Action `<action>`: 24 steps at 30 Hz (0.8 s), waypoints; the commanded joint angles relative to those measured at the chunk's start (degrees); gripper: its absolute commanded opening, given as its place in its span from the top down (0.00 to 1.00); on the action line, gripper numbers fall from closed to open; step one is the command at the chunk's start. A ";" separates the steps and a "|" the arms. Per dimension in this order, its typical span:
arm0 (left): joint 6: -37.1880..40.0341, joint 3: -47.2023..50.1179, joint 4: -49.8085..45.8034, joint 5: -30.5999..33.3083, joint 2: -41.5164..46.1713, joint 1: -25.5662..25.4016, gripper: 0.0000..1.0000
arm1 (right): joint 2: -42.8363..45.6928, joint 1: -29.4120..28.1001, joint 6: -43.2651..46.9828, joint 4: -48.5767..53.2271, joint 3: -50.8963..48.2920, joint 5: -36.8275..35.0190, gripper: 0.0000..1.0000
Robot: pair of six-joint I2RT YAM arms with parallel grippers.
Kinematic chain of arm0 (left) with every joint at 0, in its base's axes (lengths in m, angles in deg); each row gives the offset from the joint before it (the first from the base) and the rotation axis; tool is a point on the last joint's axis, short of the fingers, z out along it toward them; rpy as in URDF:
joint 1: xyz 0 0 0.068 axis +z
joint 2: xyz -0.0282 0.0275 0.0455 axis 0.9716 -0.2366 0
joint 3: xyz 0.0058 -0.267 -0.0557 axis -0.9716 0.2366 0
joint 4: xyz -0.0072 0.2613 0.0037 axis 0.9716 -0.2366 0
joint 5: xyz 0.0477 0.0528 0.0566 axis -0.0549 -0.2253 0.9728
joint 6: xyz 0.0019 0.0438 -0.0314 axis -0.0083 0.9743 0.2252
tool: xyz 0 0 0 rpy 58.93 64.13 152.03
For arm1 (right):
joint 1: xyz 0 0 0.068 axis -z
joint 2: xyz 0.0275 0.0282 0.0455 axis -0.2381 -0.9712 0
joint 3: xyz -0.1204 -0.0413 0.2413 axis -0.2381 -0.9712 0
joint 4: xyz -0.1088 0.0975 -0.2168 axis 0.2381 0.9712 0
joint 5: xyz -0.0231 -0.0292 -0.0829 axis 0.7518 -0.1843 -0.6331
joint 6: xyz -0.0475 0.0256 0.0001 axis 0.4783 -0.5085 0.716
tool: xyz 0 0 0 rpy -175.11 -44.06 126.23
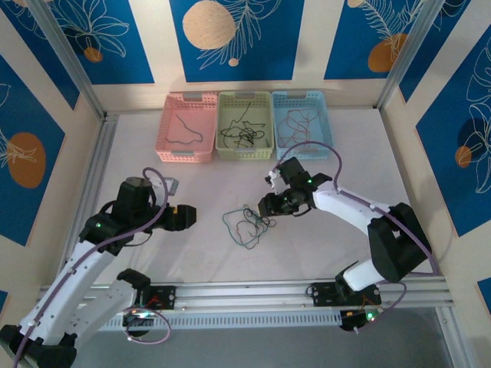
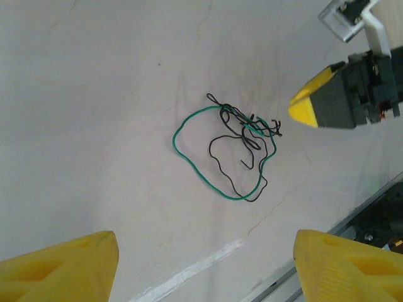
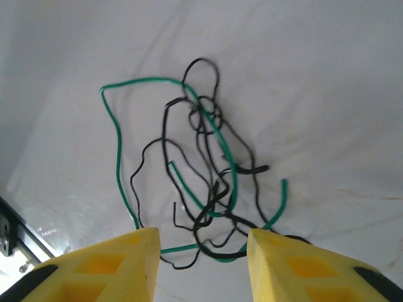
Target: Untangle the cables
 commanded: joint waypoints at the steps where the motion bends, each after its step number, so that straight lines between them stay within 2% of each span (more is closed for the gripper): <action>1: -2.08 0.28 0.42 1.32 0.41 0.45 0.26 | -2.74 -2.75 3.28 4.27 3.35 -3.96 0.60; 8: -1.95 0.81 0.83 0.60 0.47 0.41 0.26 | -7.28 -6.81 4.93 8.51 7.08 -10.23 0.64; 24: -1.86 1.08 1.01 0.26 -0.21 0.45 0.26 | -11.09 -9.62 5.57 9.91 7.96 -13.45 0.70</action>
